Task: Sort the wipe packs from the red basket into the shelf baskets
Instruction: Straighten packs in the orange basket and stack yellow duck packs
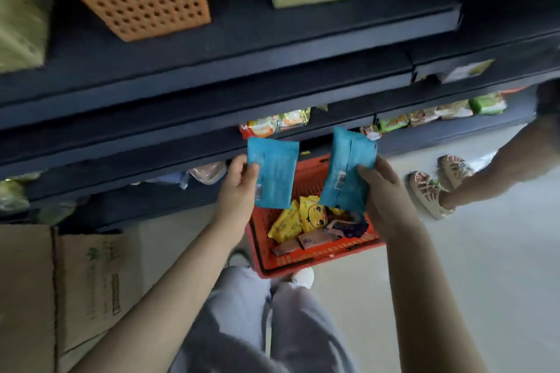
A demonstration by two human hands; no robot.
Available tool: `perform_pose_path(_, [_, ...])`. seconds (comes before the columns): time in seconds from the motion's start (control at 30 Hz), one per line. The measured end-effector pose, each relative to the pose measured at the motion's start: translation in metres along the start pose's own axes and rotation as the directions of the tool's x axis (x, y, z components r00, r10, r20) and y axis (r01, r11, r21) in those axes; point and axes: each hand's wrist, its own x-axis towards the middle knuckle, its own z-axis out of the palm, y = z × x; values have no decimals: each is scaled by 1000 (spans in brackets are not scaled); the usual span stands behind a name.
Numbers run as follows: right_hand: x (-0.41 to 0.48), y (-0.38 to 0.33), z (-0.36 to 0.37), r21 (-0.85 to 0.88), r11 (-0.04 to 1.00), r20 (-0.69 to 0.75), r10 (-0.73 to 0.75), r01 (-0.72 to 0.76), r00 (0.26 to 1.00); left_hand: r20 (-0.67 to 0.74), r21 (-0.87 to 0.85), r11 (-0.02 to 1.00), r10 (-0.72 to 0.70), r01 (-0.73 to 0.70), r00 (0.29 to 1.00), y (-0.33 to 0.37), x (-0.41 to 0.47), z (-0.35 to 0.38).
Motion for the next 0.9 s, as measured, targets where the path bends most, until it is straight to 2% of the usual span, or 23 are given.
perform_pose_path(0.1, [-39,-37,53,-97,995,77,-15,22,997,-19,-125,991,-37,35,999,54,-28,-34])
perform_pose_path(0.23, [-66,-71,116,-174,983,167,-29,58,986,112,-332,919,-183,210,977,113,-46,-85])
perform_pose_path(0.33, [-79,-87,163,-160,983,231,-53,92,972,203,-436,874,-136,214,970,145,-50,-131])
perform_pose_path(0.4, [-83,-87,192,-72,992,263,-79,101,961,189,-458,868,-113,190,975,159,-45,-163])
perform_pose_path(0.53, [-85,-82,257,316,949,246,-83,2,966,162,-473,858,-138,200,977,185,-26,-222])
perform_pose_path(0.6, [-88,-80,283,420,905,259,-59,-58,964,178,-570,793,-135,214,975,197,-15,-248])
perform_pose_path(0.67, [-90,-80,305,475,878,264,-72,-65,962,227,-662,713,-102,231,968,209,-4,-268])
perform_pose_path(0.73, [-89,-82,324,527,850,219,-110,-23,969,271,-688,688,-52,232,961,221,5,-283])
perform_pose_path(0.8, [-85,-89,339,504,863,161,-133,34,978,267,-684,699,-24,207,963,229,15,-293])
perform_pose_path(0.9, [-71,-102,350,347,931,94,-155,114,983,189,-640,754,-35,150,981,242,33,-301])
